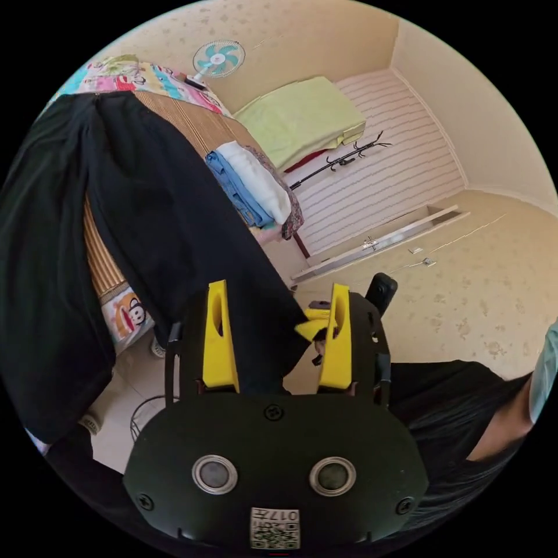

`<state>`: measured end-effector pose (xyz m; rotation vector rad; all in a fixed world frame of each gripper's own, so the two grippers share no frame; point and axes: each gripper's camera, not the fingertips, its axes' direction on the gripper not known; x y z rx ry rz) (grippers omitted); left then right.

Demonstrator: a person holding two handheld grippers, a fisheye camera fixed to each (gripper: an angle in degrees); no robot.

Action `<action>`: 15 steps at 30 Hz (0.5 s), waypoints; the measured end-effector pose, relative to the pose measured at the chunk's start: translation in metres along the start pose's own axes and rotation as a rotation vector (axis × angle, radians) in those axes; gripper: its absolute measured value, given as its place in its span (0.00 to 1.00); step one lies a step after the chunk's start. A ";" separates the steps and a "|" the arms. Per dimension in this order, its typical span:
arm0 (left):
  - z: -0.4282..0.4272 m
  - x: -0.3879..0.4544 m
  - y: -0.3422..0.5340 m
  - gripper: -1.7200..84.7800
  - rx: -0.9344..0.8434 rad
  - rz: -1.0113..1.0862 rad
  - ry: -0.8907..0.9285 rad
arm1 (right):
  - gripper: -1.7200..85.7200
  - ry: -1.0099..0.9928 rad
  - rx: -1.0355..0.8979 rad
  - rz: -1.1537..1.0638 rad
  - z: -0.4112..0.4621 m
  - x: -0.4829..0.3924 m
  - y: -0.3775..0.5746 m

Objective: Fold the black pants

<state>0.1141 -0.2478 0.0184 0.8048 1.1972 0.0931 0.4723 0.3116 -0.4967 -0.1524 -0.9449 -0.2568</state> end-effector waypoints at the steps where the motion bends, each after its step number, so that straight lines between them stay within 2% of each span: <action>1: 0.010 -0.010 -0.002 0.21 -0.023 -0.024 0.044 | 0.06 -0.038 -0.068 -0.028 0.023 -0.007 -0.004; 4: 0.014 -0.035 0.009 0.07 -0.022 -0.121 -0.054 | 0.07 -0.083 -0.243 -0.120 0.053 -0.002 -0.007; 6: 0.007 -0.042 0.020 0.04 0.018 -0.118 -0.061 | 0.08 -0.115 -0.369 -0.175 0.053 0.016 -0.017; 7: 0.001 -0.045 0.026 0.03 0.046 -0.115 -0.056 | 0.10 -0.066 -0.410 -0.178 0.048 0.035 -0.033; 11: -0.005 -0.040 0.036 0.02 0.091 -0.103 -0.083 | 0.15 0.207 -0.360 -0.075 0.047 0.103 -0.121; 15: -0.001 -0.031 0.039 0.02 0.116 -0.075 -0.114 | 0.18 0.361 -0.347 0.084 0.138 0.188 -0.249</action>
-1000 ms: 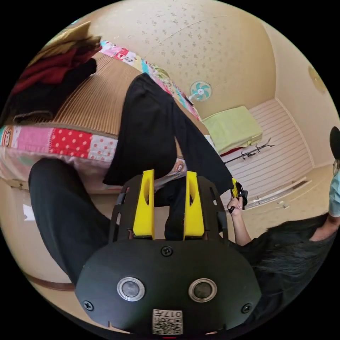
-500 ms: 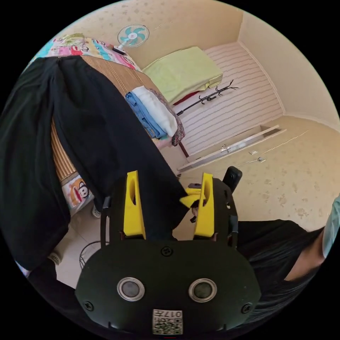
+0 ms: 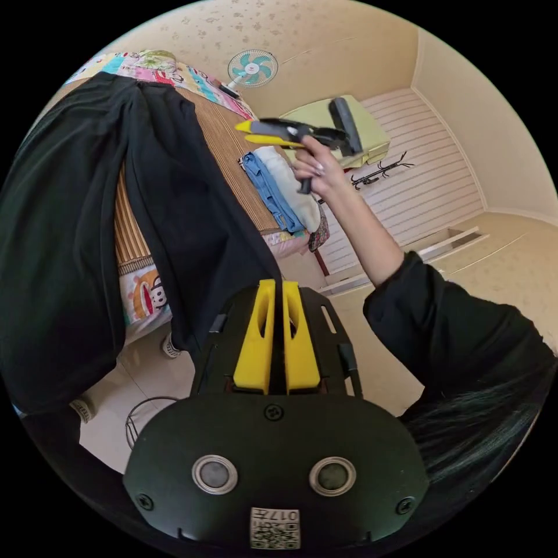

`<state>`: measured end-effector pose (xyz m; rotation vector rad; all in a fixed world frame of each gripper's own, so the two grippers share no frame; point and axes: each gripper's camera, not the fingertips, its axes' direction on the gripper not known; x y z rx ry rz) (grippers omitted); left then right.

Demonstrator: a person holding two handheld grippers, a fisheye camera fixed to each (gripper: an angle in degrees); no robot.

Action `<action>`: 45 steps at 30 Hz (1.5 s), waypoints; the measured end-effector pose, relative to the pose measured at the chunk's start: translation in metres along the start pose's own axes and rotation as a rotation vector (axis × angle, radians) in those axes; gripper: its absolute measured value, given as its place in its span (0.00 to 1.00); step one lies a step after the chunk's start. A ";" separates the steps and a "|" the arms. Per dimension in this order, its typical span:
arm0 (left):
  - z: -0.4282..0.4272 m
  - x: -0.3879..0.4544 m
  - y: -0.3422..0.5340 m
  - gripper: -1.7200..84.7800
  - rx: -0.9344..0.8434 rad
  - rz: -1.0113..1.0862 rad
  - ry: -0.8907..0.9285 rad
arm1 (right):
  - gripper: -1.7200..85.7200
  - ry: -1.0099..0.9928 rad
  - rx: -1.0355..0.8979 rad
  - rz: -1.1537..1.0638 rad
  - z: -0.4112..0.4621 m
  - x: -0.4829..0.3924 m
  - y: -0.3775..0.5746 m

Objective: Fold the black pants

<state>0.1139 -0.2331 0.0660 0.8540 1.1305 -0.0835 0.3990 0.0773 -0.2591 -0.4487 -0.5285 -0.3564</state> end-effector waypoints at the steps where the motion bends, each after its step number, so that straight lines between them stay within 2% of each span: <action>1: 0.000 0.002 0.001 0.02 0.008 0.004 -0.004 | 0.18 0.010 0.026 0.055 0.021 0.011 -0.040; 5: -0.005 0.000 -0.002 0.02 0.009 -0.007 0.018 | 0.18 0.151 0.025 0.282 0.090 0.050 -0.127; 9: -0.031 -0.010 -0.003 0.01 0.044 -0.014 0.048 | 0.07 0.220 0.053 0.459 0.136 0.066 -0.150; 12: -0.070 -0.027 0.006 0.01 0.127 -0.042 0.063 | 0.05 0.417 0.065 0.441 0.138 0.022 -0.165; 14: -0.099 -0.043 0.022 0.01 0.187 -0.089 0.066 | 0.05 0.472 0.217 0.387 0.122 -0.035 -0.171; 16: -0.117 -0.048 0.036 0.01 0.218 -0.096 0.054 | 0.04 0.432 0.361 0.270 0.112 -0.130 -0.182; 20: -0.173 -0.057 0.084 0.02 0.321 -0.154 -0.099 | 0.04 0.309 0.415 0.078 0.135 -0.264 -0.207; 24: -0.216 -0.088 0.124 0.03 0.384 -0.297 -0.174 | 0.05 0.007 0.287 0.061 0.209 -0.323 -0.223; 26: -0.216 -0.114 0.139 0.07 0.275 -0.420 -0.203 | 0.05 -0.033 0.207 0.061 0.236 -0.332 -0.214; 28: -0.221 -0.128 0.151 0.11 0.269 -0.456 -0.184 | 0.07 0.057 0.166 -0.009 0.243 -0.346 -0.180; 32: -0.258 -0.135 0.171 0.11 0.492 -0.415 -0.189 | 0.09 0.215 0.160 -0.237 0.207 -0.360 -0.077; 34: -0.262 -0.142 0.157 0.11 0.459 -0.392 -0.220 | 0.10 0.283 0.182 -0.245 0.172 -0.341 0.010; 40: -0.237 -0.164 0.078 0.14 0.290 -0.251 -0.291 | 0.13 0.027 0.104 0.023 0.129 -0.248 0.185; 45: -0.200 -0.168 0.039 0.11 0.158 -0.233 -0.363 | 0.10 -0.077 0.095 0.018 0.129 -0.246 0.241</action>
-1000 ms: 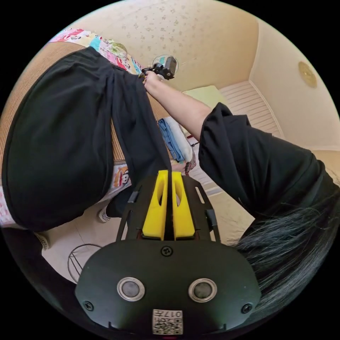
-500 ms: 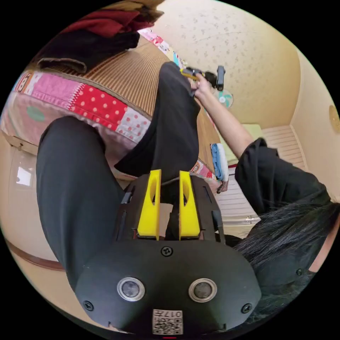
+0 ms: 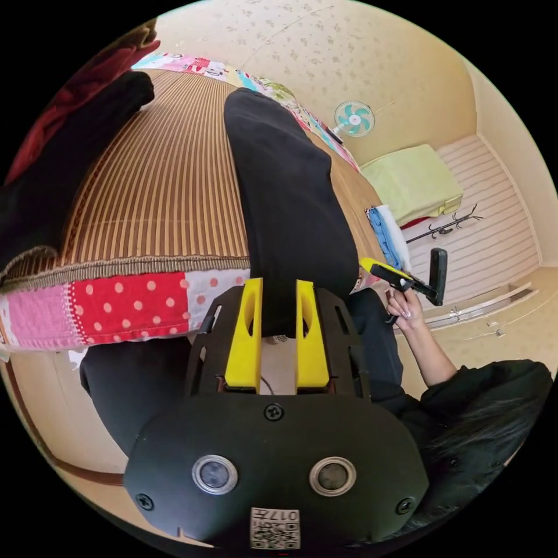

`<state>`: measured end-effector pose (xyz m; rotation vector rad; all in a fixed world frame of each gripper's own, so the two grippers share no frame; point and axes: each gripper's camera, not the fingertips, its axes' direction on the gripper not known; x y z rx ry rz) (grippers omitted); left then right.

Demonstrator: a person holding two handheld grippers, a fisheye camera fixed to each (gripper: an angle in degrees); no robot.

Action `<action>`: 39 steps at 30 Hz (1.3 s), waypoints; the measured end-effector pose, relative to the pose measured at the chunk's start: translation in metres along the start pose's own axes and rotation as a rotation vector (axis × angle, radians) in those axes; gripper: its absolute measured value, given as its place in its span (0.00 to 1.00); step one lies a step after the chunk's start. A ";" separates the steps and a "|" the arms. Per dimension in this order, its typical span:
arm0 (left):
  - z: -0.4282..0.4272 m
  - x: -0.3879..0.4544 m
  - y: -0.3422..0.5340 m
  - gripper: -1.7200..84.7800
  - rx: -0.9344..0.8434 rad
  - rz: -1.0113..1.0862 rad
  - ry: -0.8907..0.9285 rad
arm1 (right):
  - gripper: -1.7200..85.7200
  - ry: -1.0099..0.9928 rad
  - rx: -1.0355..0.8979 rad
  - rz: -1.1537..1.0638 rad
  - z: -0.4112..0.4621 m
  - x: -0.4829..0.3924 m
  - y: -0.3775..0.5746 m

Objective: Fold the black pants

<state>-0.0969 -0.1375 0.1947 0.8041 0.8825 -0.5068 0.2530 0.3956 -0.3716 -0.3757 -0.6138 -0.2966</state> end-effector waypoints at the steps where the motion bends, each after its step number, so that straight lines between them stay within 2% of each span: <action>1: 0.002 0.003 -0.003 0.08 -0.007 -0.008 -0.040 | 0.07 0.018 -0.003 0.007 0.000 -0.004 0.003; 4: -0.004 0.010 -0.006 0.02 -0.039 0.019 -0.044 | 0.04 0.011 0.069 0.018 -0.028 -0.010 0.013; 8: -0.035 0.018 0.012 0.01 0.058 0.049 0.041 | 0.04 -0.107 0.211 0.028 -0.077 -0.011 0.036; 9: -0.035 0.017 0.014 0.01 0.050 0.042 0.044 | 0.03 -0.114 0.209 -0.001 -0.082 -0.011 0.041; 11: -0.025 0.006 0.018 0.02 0.001 -0.032 0.027 | 0.03 -0.102 0.114 -0.059 -0.069 -0.006 0.041; 13: -0.025 0.000 0.021 0.04 0.024 -0.069 0.032 | 0.04 -0.107 -0.014 -0.041 -0.055 0.016 0.034; 16: -0.043 -0.002 0.012 0.11 0.136 -0.054 0.099 | 0.08 -0.227 0.121 0.046 -0.085 0.056 0.023; 19: -0.043 -0.003 -0.019 0.13 0.166 -0.017 0.091 | 0.14 -0.331 0.100 0.130 -0.082 0.091 -0.012; 21: -0.021 -0.006 -0.042 0.12 0.086 -0.027 0.065 | 0.14 -0.392 0.057 0.105 -0.066 0.093 -0.033; 23: 0.013 -0.005 -0.057 0.09 -0.039 -0.035 0.083 | 0.12 -0.326 -0.003 0.116 -0.048 0.087 -0.044; 24: 0.015 -0.003 -0.056 0.09 -0.031 -0.037 0.077 | 0.10 -0.261 0.016 0.126 -0.051 0.084 -0.044; 28: 0.010 0.017 -0.024 0.07 0.004 -0.028 0.042 | 0.05 -0.246 -0.021 0.060 -0.075 0.082 -0.025; 34: 0.028 0.044 0.031 0.08 -0.242 0.033 0.074 | 0.06 -0.260 -0.200 0.052 -0.104 0.107 0.018; 36: 0.020 0.041 0.037 0.10 -0.196 0.015 0.068 | 0.09 -0.265 -0.150 0.077 -0.119 0.121 0.019; 39: -0.001 0.027 0.032 0.13 -0.025 -0.005 0.171 | 0.14 -0.333 -0.059 0.148 -0.132 0.153 0.010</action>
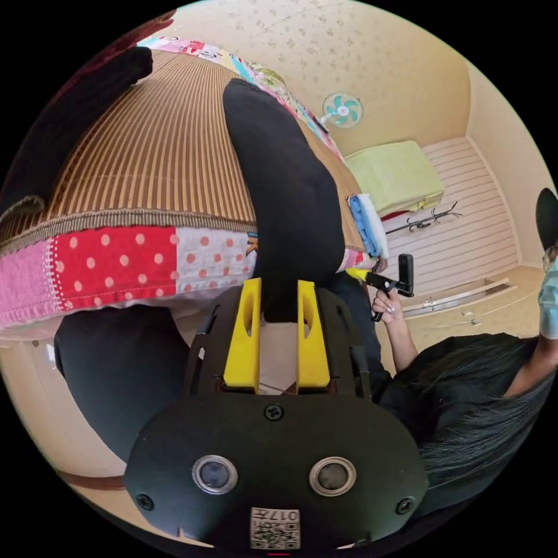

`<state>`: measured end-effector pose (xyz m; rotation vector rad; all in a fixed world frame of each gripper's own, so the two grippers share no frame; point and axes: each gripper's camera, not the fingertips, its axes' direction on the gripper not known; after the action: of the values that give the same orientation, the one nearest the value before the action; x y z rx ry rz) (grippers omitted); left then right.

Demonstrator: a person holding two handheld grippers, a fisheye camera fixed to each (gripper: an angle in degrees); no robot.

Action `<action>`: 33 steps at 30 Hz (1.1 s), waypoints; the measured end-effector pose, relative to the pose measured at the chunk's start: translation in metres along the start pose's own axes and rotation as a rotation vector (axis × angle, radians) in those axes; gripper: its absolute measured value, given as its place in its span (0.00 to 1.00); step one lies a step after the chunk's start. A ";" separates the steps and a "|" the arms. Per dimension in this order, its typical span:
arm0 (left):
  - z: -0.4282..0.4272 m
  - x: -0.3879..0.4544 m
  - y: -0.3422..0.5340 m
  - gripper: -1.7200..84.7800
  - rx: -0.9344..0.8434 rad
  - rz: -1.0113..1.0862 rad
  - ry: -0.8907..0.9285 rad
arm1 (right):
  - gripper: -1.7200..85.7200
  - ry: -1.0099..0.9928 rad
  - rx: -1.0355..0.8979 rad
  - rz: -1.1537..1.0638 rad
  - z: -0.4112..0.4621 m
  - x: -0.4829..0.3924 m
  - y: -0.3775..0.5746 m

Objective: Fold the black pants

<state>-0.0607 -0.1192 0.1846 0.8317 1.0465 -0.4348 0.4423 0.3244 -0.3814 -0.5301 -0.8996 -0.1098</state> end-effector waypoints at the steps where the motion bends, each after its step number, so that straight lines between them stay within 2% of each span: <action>1: -0.003 -0.004 -0.006 0.13 0.031 0.008 0.026 | 0.15 -0.040 0.016 0.001 -0.003 0.007 -0.008; 7: 0.015 -0.011 -0.031 0.12 -0.024 0.006 -0.006 | 0.16 -0.059 0.037 0.046 -0.013 0.023 -0.031; 10: 0.019 -0.009 -0.022 0.14 -0.024 -0.004 0.103 | 0.15 -0.180 0.033 0.000 -0.027 0.025 -0.026; 15: 0.016 -0.004 -0.016 0.12 -0.009 -0.020 0.080 | 0.13 -0.145 0.119 0.032 -0.054 0.037 -0.031; 21: 0.011 0.005 -0.007 0.07 -0.055 -0.034 0.130 | 0.08 -0.133 0.005 -0.008 -0.054 0.014 -0.039; 23: -0.013 0.033 0.008 0.06 -0.012 0.068 0.226 | 0.07 -0.282 0.044 -0.038 -0.077 0.004 -0.027; 25: -0.046 0.068 0.021 0.06 0.053 0.188 0.304 | 0.06 -0.471 0.171 -0.146 -0.131 -0.024 -0.007; 27: -0.087 0.110 0.030 0.06 0.145 0.317 0.363 | 0.06 -0.568 0.279 -0.266 -0.185 -0.056 0.003; 29: -0.151 0.173 0.040 0.06 0.296 0.503 0.424 | 0.05 -0.613 0.387 -0.410 -0.244 -0.095 0.008; 33: -0.231 0.256 0.047 0.06 0.501 0.698 0.529 | 0.05 -0.651 0.553 -0.729 -0.369 -0.198 0.010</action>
<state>-0.0467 0.1059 -0.0808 1.7484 1.0514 0.1479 0.5857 0.1301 -0.7233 0.3293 -1.6640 -0.3468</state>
